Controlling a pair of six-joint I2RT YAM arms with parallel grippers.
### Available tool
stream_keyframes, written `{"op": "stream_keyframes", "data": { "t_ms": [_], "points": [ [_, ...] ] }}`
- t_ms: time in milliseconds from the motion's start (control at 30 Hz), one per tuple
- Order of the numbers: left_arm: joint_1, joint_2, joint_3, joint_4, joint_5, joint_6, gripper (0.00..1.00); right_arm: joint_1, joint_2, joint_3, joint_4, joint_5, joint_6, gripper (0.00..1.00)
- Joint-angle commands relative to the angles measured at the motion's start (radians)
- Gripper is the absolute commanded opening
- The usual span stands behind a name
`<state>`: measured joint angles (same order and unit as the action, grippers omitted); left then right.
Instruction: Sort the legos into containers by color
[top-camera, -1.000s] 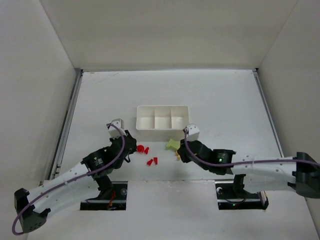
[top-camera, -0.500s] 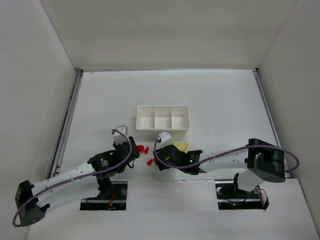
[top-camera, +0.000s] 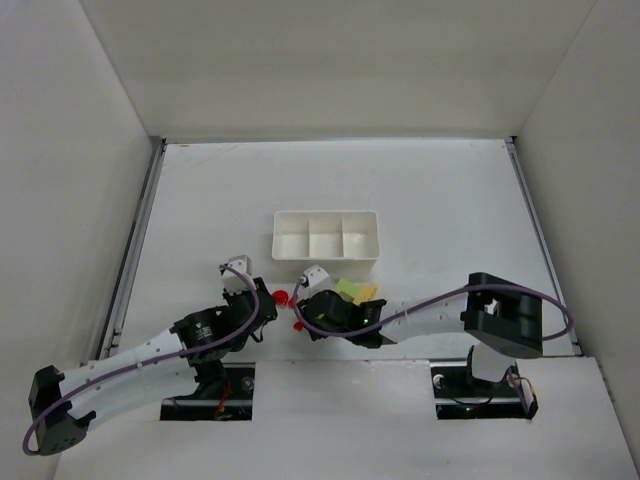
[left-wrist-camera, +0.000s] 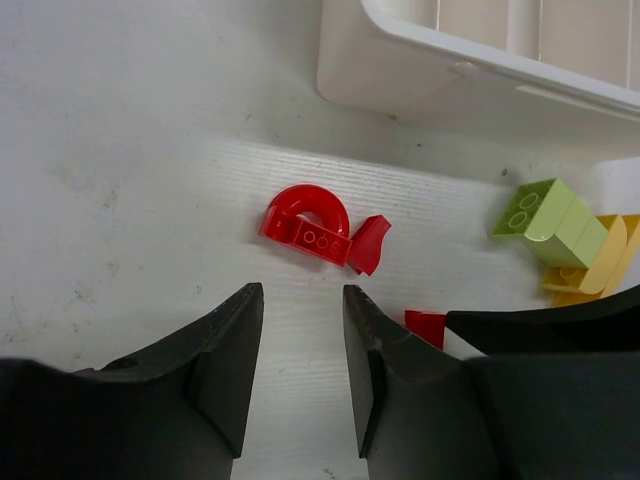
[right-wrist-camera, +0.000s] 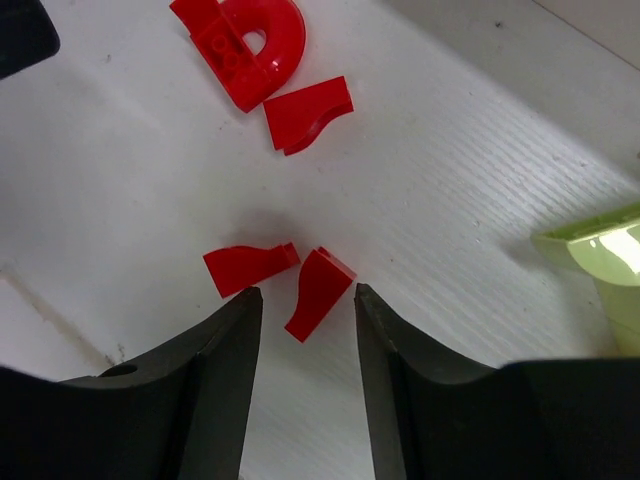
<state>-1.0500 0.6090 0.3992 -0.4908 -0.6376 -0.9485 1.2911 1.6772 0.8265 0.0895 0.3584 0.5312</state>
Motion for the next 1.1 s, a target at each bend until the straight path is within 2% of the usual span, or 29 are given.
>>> {"op": "stream_keyframes", "data": {
  "t_ms": [0,67,133,200,300,467,567,800,1067],
  "points": [
    [0.003,-0.018,-0.010,-0.031,-0.005,-0.073,0.37,0.012,0.035,0.043,0.044,0.043,-0.010,0.45],
    [-0.008,-0.020,-0.008,-0.031,0.001,-0.073,0.39,0.012,0.047,0.048,0.027,0.065,-0.010,0.37],
    [-0.020,-0.020,-0.003,-0.035,0.007,-0.069,0.41,0.012,0.053,0.049,0.010,0.077,-0.013,0.35],
    [-0.028,-0.015,-0.003,-0.037,0.009,-0.062,0.45,0.007,0.053,0.048,0.000,0.088,-0.013,0.28],
    [-0.043,-0.006,-0.011,-0.032,0.021,-0.059,0.49,0.001,0.003,0.031,-0.005,0.096,-0.014,0.19],
    [-0.112,-0.002,-0.037,0.020,0.052,-0.059,0.50,-0.034,-0.279,0.002,-0.026,0.080,-0.051,0.19],
    [-0.161,0.029,-0.045,0.086,0.050,-0.039,0.48,-0.136,-0.393,0.014,-0.053,0.060,-0.098,0.19],
    [-0.210,0.191,-0.019,0.192,0.041,0.004,0.49,-0.413,-0.366,0.112,-0.043,0.040,-0.172,0.20],
    [-0.242,0.366,-0.002,0.270,0.053,0.027,0.49,-0.528,-0.287,0.132,-0.039,0.042,-0.206,0.24]
  ]
}}
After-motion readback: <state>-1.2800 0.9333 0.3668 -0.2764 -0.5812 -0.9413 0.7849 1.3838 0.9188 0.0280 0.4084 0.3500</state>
